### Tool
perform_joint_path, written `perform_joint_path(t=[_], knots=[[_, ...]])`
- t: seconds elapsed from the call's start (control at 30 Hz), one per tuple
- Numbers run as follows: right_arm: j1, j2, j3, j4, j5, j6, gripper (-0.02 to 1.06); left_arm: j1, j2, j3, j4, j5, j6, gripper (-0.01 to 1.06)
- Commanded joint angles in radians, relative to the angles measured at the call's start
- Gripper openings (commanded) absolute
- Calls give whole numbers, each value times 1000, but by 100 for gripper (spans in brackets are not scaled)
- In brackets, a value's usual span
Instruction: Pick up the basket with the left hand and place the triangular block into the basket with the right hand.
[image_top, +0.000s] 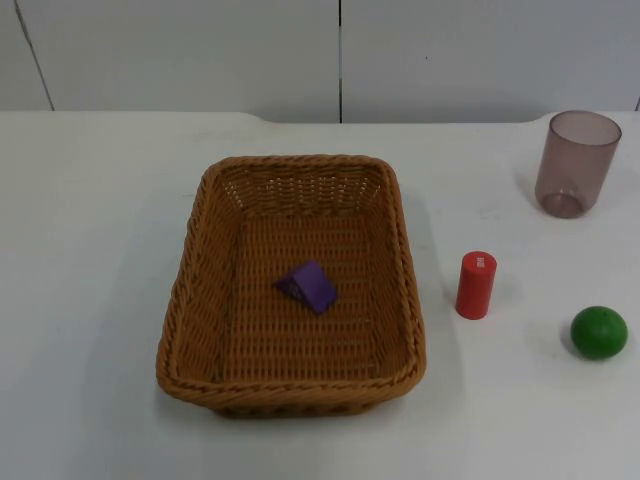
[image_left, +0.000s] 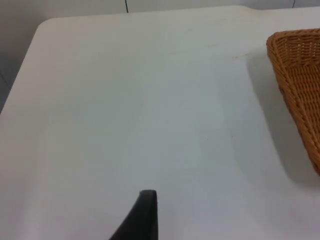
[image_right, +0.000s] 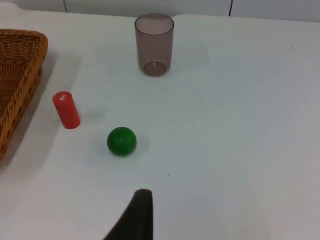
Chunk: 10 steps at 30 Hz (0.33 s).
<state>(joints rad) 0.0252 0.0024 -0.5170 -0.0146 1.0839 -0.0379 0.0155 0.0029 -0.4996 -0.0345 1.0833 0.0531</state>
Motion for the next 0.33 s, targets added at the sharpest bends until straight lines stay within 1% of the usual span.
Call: perform_joint_path(t=[0.0,0.1,0.3], knots=[[-2,-2,1,0,-6,14,93,-5,-3,5,2,-8,-9,97],[-2,-2,1,33,-6,38,93,-5,-3,5,2,-8,-9,97],[-2,-2,1,39,-6,38,93,-5,-3,5,8,-8,-19,97]])
